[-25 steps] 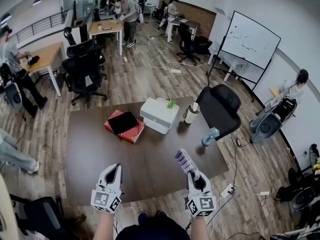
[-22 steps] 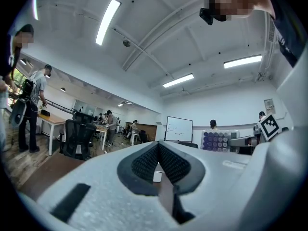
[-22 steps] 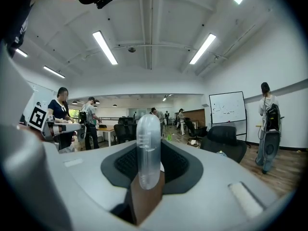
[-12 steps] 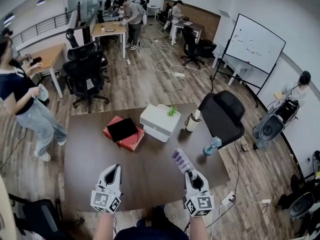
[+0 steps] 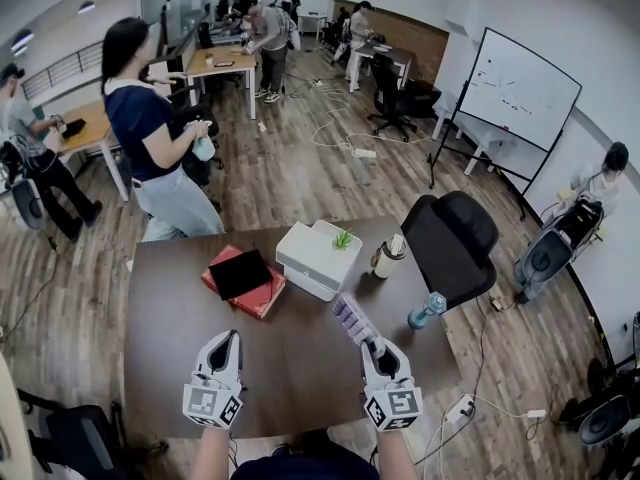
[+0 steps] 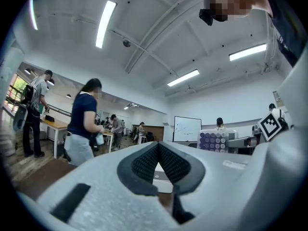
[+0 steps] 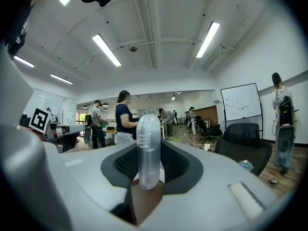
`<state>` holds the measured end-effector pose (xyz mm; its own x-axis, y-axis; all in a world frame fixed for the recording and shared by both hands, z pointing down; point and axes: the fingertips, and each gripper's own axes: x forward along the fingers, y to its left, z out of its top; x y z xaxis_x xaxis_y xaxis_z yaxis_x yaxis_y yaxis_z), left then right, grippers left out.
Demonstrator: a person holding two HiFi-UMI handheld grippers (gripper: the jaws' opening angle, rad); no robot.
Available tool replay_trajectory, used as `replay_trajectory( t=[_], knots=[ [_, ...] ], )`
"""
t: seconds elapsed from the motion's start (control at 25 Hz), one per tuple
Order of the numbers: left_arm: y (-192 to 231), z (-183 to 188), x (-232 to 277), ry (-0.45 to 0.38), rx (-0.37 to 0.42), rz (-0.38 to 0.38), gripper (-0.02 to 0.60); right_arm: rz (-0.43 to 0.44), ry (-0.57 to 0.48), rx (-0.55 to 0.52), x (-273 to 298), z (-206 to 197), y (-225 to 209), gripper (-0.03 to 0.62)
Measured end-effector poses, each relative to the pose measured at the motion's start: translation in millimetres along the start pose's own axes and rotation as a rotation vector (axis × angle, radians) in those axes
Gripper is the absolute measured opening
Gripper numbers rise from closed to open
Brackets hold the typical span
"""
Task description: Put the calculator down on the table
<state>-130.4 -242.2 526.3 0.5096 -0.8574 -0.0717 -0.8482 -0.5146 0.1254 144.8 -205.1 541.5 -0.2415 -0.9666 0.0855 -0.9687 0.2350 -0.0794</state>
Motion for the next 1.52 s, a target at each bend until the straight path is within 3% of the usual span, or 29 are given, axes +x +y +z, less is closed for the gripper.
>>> replay_trajectory(
  t=[0.52, 1.16, 1.4, 1.52],
  knots=[
    [9, 1, 37, 0.012, 0.038, 0.035, -0.003, 0.069, 0.025, -0.005, 50, -3, -12, 0.117],
    [21, -1, 41, 0.003, 0.052, 0.050, -0.003, 0.092, 0.049, -0.047, 74, -11, -6, 0.117],
    [24, -4, 38, 0.005, 0.051, 0.051, -0.003, 0.108, 0.049, 0.003, 73, -12, 1, 0.117],
    [24, -3, 39, -0.001, 0.044, 0.044, -0.003, 0.117, 0.037, 0.122, 73, -12, 1, 0.117]
  ],
)
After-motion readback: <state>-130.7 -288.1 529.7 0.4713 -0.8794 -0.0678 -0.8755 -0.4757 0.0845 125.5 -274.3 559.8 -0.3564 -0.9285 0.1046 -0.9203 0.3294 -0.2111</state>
